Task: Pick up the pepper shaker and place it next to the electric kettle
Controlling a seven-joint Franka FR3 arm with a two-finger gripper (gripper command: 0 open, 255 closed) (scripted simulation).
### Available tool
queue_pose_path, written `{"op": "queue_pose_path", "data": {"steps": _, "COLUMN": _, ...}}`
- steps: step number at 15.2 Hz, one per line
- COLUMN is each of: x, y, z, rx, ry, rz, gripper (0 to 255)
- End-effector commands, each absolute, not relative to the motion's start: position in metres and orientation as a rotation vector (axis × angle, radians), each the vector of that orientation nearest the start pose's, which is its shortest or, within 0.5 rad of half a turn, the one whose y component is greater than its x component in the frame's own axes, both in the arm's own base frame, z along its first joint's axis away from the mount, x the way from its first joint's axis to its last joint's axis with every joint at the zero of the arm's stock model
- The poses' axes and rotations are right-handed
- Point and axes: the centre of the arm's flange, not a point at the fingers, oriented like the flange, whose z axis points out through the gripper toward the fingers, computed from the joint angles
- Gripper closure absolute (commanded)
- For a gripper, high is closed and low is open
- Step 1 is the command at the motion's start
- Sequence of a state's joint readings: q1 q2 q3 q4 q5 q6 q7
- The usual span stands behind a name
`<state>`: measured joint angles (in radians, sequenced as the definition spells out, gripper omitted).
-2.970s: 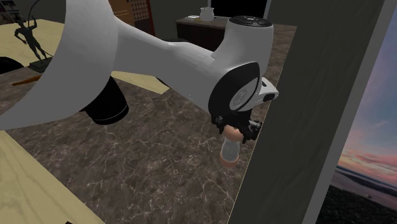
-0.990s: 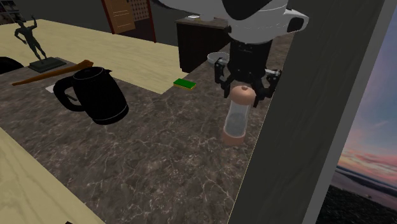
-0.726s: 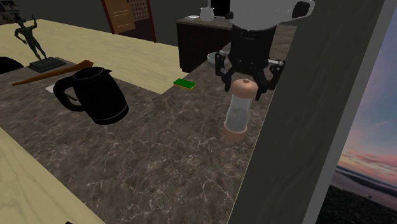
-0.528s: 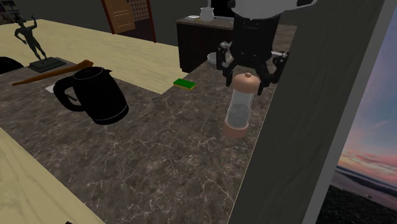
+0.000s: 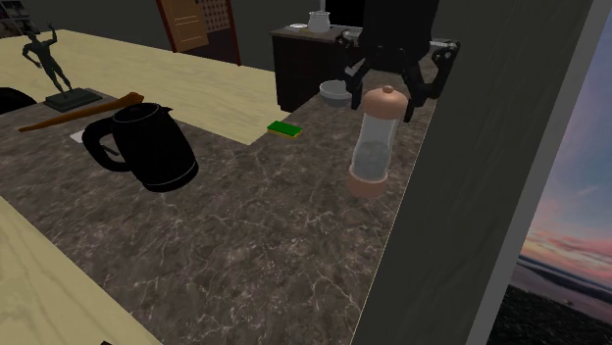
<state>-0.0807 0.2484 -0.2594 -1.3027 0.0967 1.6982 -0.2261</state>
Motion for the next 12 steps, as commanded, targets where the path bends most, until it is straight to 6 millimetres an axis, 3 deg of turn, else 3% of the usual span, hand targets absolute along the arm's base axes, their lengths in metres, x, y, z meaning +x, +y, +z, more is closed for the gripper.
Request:
{"op": "queue_pose_path", "data": {"steps": 1, "x": 0.614, "y": -0.182, "z": 0.631, "rx": -3.138, "ry": 0.167, "rz": -0.249, "gripper": 255}}
{"op": "queue_pose_path", "data": {"steps": 12, "x": 0.614, "y": -0.182, "z": 0.689, "rx": -3.138, "ry": 0.167, "rz": -0.249, "gripper": 255}}
